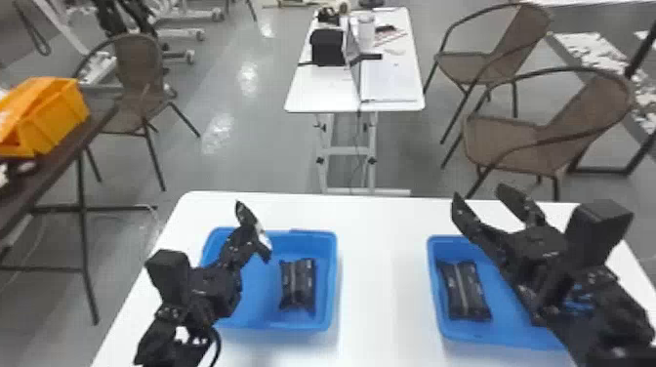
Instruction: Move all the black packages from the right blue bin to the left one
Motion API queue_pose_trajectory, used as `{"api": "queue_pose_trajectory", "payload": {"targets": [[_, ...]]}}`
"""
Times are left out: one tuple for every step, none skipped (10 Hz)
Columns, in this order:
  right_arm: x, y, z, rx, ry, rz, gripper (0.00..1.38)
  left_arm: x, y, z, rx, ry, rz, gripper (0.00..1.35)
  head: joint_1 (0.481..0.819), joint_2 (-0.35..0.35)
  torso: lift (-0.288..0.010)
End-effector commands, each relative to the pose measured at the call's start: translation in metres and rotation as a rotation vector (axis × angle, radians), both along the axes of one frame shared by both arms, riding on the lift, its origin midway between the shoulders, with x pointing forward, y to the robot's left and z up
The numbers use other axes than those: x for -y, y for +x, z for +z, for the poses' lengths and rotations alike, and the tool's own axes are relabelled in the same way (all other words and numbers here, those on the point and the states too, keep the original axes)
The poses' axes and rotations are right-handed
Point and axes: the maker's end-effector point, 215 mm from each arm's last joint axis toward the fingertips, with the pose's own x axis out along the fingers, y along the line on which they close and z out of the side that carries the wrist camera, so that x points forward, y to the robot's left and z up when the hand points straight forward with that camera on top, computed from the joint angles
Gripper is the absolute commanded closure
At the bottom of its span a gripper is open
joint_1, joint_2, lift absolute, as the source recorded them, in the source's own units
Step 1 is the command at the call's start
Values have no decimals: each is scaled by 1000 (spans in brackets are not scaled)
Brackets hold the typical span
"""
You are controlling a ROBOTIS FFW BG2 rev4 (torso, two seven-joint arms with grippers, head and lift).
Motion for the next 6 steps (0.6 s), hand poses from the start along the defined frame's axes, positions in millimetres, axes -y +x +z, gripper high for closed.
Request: {"api": "queue_pose_trajectory", "payload": {"targets": [[11,-5,-11,-19,35,-30,412,-1,-2,-13,-5,65,-9,1217,695,72,0],[14,-5,-13,-21,39,-37,412,-2,-5,-22,-12,60,-7,960,695,62,0],[15,-5,-14,-23,39,-38,412,-1,-6,-17,12,44,-10,311,695,58,0],[17,-5,-14,-24,38,-41,412,-1,-7,-7,47,50,-10,-2,695,55,0],[23,-6,-19,-35,36,-52,414,1,-6,6,80,27,-11,48,695,55,0],[32,-7,-18,-40,13,-73,412,-1,-8,30,130,11,-3,105,695,50,0]]}}
